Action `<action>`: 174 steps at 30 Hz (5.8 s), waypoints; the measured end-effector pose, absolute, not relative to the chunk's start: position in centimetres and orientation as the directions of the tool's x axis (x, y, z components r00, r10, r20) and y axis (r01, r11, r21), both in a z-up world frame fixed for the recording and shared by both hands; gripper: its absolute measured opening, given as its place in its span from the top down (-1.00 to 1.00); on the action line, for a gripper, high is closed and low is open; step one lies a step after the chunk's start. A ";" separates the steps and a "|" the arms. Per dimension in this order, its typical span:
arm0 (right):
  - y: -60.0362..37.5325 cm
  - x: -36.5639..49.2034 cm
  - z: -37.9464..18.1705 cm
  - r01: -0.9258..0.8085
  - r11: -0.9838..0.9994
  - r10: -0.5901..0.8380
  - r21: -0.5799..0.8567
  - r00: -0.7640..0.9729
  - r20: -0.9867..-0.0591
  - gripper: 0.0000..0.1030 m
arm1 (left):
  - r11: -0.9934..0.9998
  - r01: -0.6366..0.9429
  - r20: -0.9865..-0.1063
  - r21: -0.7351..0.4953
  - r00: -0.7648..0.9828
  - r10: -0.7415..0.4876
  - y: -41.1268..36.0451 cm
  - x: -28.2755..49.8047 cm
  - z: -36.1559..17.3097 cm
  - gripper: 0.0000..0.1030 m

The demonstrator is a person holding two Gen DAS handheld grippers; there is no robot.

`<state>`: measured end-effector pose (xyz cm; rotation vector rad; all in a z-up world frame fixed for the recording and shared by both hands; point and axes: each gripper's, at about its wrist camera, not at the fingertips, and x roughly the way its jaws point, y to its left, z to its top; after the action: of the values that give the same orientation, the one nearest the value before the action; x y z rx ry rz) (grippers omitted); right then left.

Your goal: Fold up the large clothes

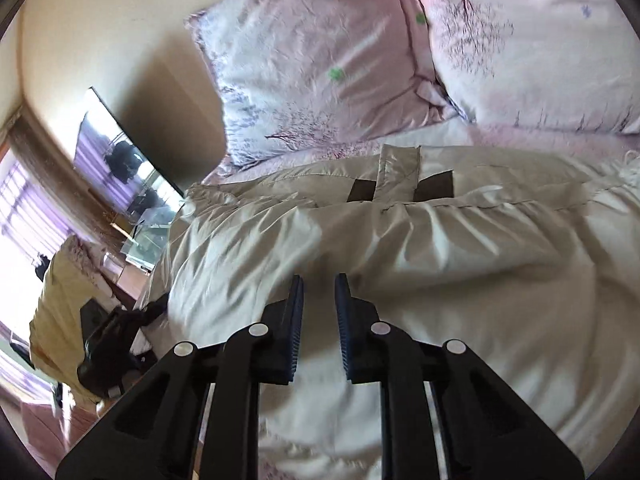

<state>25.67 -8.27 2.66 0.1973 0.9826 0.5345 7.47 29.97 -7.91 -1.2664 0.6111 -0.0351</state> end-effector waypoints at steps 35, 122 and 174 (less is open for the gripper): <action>-9.0 29.3 -1.3 -0.221 0.873 0.485 0.436 0.279 -0.829 0.74 | 0.405 -0.215 -0.363 -0.889 0.869 -0.335 29.7 8.8 -4.6 0.39; -37.9 22.1 9.3 -0.185 0.782 0.560 0.595 0.629 -0.540 -0.26 | 0.708 0.704 -0.457 0.048 0.646 -0.611 -20.8 11.4 4.1 -0.12; -36.5 24.3 5.1 -0.202 0.839 0.521 0.505 0.568 -0.637 0.72 | 0.925 0.365 -0.548 -0.106 0.755 -0.361 -3.6 19.2 6.7 -0.59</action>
<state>24.28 -36.49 5.06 0.4022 0.8698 0.4381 19.15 -3.58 6.72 0.0073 0.5960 -0.3957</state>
